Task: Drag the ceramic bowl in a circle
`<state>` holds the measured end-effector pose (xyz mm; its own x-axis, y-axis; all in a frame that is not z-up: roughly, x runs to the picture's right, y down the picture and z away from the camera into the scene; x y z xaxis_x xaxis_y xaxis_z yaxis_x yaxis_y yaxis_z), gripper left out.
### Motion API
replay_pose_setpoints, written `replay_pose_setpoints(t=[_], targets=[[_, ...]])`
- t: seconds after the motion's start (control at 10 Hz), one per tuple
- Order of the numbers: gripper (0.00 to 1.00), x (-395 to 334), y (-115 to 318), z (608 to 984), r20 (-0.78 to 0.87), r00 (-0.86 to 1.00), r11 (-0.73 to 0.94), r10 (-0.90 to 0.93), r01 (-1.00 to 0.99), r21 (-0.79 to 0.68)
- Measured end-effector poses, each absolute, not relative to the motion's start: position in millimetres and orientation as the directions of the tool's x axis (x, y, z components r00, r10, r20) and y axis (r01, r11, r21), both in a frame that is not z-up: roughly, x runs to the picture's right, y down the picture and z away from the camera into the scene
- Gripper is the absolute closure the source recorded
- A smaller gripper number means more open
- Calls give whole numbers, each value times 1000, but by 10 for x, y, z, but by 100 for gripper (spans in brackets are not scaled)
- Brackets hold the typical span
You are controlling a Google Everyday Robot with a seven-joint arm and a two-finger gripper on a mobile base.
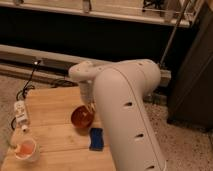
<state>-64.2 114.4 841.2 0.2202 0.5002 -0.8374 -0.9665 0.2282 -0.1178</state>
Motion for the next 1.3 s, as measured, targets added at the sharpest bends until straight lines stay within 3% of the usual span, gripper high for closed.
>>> replay_pose_setpoints(t=[0.6, 1.3], targets=[[100, -936, 550, 8921, -819, 118, 113, 561, -991, -66], [100, -2110, 678, 8799, -760, 380, 292, 528, -921, -258]])
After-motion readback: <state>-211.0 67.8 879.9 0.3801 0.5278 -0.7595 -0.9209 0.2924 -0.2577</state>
